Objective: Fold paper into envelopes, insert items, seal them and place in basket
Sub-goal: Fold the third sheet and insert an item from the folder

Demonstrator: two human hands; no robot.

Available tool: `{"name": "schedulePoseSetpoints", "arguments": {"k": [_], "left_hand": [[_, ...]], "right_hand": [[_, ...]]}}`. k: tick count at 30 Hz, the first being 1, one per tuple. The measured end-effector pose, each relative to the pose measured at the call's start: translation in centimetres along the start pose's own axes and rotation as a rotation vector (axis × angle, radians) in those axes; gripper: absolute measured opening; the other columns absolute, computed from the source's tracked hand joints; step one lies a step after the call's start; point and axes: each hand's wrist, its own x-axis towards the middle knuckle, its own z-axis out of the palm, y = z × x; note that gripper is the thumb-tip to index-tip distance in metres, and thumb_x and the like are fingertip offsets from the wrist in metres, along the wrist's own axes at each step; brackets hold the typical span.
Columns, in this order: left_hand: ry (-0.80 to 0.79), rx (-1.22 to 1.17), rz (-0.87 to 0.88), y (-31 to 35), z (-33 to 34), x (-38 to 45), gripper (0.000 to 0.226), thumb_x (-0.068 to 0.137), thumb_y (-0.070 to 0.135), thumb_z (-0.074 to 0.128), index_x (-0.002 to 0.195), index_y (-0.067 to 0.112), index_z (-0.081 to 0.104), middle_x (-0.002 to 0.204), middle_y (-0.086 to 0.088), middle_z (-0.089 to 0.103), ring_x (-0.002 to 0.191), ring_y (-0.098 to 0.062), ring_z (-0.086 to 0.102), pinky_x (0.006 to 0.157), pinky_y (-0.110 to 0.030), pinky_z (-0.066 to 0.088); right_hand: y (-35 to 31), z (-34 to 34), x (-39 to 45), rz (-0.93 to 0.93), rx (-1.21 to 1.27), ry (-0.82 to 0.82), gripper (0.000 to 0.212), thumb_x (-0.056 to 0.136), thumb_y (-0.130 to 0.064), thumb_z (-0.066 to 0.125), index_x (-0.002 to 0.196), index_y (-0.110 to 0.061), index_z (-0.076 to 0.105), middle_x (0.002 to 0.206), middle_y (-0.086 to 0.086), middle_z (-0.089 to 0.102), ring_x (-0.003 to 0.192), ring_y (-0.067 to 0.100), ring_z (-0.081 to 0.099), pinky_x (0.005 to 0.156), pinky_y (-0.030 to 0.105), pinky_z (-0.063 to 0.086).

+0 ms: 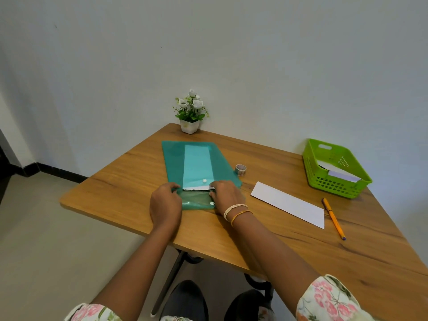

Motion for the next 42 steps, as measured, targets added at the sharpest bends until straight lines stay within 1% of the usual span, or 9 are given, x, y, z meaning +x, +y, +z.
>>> {"name": "schedulePoseSetpoints", "arguments": {"k": [3,8,13,17,23,28,36,40,42], "left_hand": [[0.029,-0.056,0.025,-0.2,0.1,0.2,0.024,0.09,0.009,0.056,0.102,0.018,0.074,0.103,-0.007,0.072,0.09,-0.025,0.064,0.071,-0.031,0.05],[0.07,-0.128,0.073,-0.3,0.3,0.2,0.019,0.091,0.011,0.058,0.101,0.017,0.073,0.101,-0.004,0.072,0.088,-0.021,0.065,0.07,-0.03,0.051],[0.108,-0.167,0.148,-0.3,0.2,0.2,0.019,0.091,0.007,0.056,0.1,0.014,0.071,0.098,-0.005,0.071,0.087,-0.019,0.063,0.071,-0.026,0.045],[0.097,-0.193,0.182,-0.3,0.1,0.1,0.018,0.092,0.007,0.056,0.102,0.014,0.07,0.099,-0.003,0.07,0.087,-0.014,0.061,0.071,-0.024,0.044],[0.073,-0.156,0.226,-0.6,0.3,0.2,0.018,0.092,0.007,0.057,0.102,0.014,0.07,0.099,-0.003,0.07,0.086,-0.015,0.062,0.07,-0.026,0.048],[0.025,-0.074,0.176,-0.6,0.4,0.2,0.02,0.092,0.008,0.055,0.103,0.016,0.069,0.101,-0.002,0.067,0.086,-0.017,0.059,0.068,-0.027,0.045],[-0.024,0.005,0.223,-0.2,0.5,-0.4,0.022,0.097,0.019,0.041,0.085,0.015,0.058,0.082,0.001,0.057,0.07,-0.017,0.053,0.056,-0.032,0.039],[-0.014,0.083,0.255,-0.5,0.5,-0.3,0.04,0.097,0.048,0.034,0.079,0.021,0.057,0.074,0.005,0.056,0.069,-0.014,0.052,0.067,-0.037,0.046],[-0.016,0.139,0.29,-0.8,0.7,-0.2,0.039,0.094,0.052,0.041,0.081,0.02,0.06,0.078,0.005,0.058,0.074,-0.014,0.054,0.075,-0.038,0.046]], "right_hand": [[0.0,0.0,0.5,-0.035,-0.023,-0.018,0.022,0.092,-0.03,0.057,0.103,-0.012,0.065,0.104,0.012,0.064,0.101,0.033,0.058,0.072,0.036,0.045],[-0.8,-0.2,0.7,-0.063,-0.027,0.002,0.037,0.09,-0.04,0.059,0.116,-0.013,0.061,0.11,0.009,0.056,0.099,0.03,0.057,0.076,0.037,0.048],[-2.0,0.5,-0.1,-0.226,-0.026,0.094,0.024,0.092,-0.031,0.056,0.108,-0.014,0.062,0.112,0.007,0.062,0.1,0.031,0.06,0.074,0.039,0.048],[-3.0,0.5,0.5,-0.165,-0.159,0.055,0.026,0.093,-0.033,0.053,0.11,-0.014,0.059,0.113,0.008,0.062,0.099,0.035,0.062,0.072,0.04,0.05],[-3.6,0.0,1.3,-0.161,-0.332,-0.029,0.026,0.096,-0.008,0.04,0.105,-0.009,0.064,0.103,0.013,0.068,0.097,0.035,0.065,0.064,0.033,0.04],[-2.6,-0.2,-1.0,-0.172,-0.101,0.274,0.016,0.082,-0.026,0.053,0.074,-0.014,0.062,0.07,0.005,0.063,0.065,0.025,0.059,0.052,0.03,0.042],[0.0,-6.1,-1.9,-0.039,0.318,0.727,0.014,0.073,-0.025,0.058,0.076,-0.013,0.066,0.076,-0.001,0.064,0.076,0.018,0.047,0.067,0.027,0.033],[0.8,-9.2,-1.0,0.068,0.413,0.917,0.018,0.071,-0.026,0.053,0.073,-0.012,0.064,0.073,0.001,0.062,0.077,0.021,0.046,0.067,0.029,0.036],[1.2,-10.3,-0.7,0.119,0.445,0.992,0.017,0.069,-0.025,0.052,0.071,-0.012,0.065,0.072,0.002,0.062,0.077,0.021,0.045,0.066,0.03,0.036]]}}
